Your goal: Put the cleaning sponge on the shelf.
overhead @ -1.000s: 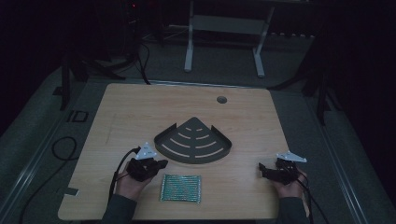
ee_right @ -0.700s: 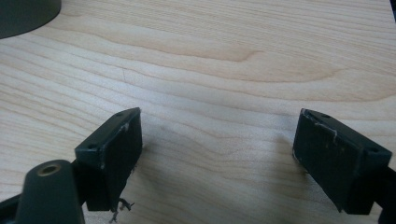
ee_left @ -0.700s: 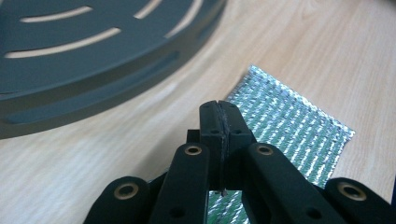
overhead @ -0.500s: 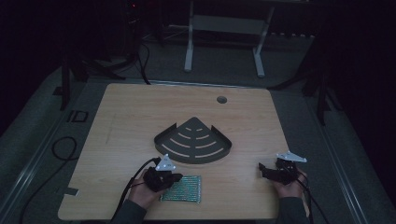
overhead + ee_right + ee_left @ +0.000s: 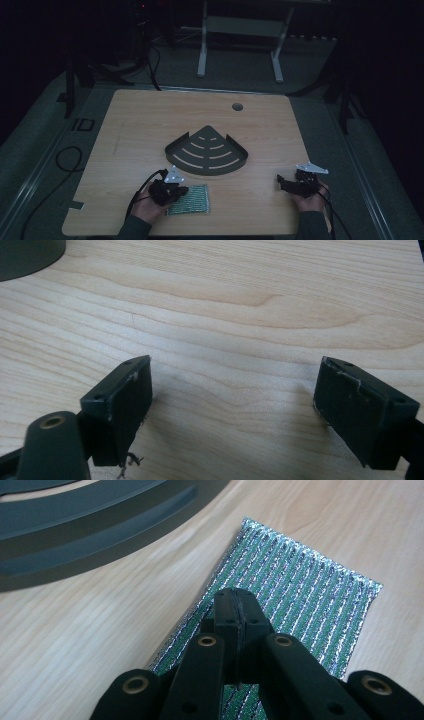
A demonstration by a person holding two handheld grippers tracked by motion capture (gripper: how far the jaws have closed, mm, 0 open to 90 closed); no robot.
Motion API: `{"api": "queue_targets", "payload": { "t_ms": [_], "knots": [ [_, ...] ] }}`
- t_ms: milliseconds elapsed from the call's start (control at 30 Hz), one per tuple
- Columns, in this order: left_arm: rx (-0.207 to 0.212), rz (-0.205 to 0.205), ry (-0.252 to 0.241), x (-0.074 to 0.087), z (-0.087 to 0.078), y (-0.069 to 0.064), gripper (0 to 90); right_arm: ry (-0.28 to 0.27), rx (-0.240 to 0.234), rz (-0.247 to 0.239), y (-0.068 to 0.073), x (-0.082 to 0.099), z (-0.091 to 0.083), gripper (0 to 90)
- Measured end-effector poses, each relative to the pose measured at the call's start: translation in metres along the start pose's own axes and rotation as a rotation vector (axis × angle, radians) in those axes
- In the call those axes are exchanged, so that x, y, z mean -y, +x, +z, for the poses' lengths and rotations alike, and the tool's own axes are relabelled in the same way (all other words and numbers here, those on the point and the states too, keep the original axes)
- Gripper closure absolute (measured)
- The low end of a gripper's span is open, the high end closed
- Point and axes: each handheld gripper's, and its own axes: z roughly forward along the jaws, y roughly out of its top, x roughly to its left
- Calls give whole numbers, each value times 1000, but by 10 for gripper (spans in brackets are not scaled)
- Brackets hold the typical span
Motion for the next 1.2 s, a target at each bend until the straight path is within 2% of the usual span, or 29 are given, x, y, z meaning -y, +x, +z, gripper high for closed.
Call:
{"api": "queue_targets", "payload": {
  "t_ms": [100, 300, 467, 667, 867, 1033, 1200],
  "knots": [
    [-27, -21, 13, 4, -6, 10, 900, 0, 0, 0, 0, 0, 0, 155],
    [-58, -93, 8, 16, -18, 34, 900, 0, 0, 0, 0, 0, 0, 155],
    [-91, -121, 12, 26, -28, 50, 900, 0, -1, -2, 0, 0, 0, 155],
    [-139, -189, 10, 41, -42, 68, 900, 0, -2, -2, 0, 0, 0, 155],
    [-152, -225, 9, 51, -50, 67, 900, 0, -3, 0, 0, -1, 1, 154],
    [-148, -223, 15, 54, -52, 61, 900, 0, -2, -2, -1, -1, 1, 155],
    [-142, -234, 4, 54, -54, 61, 885, 1, -2, -2, -1, -2, 2, 155]
  ]
}}
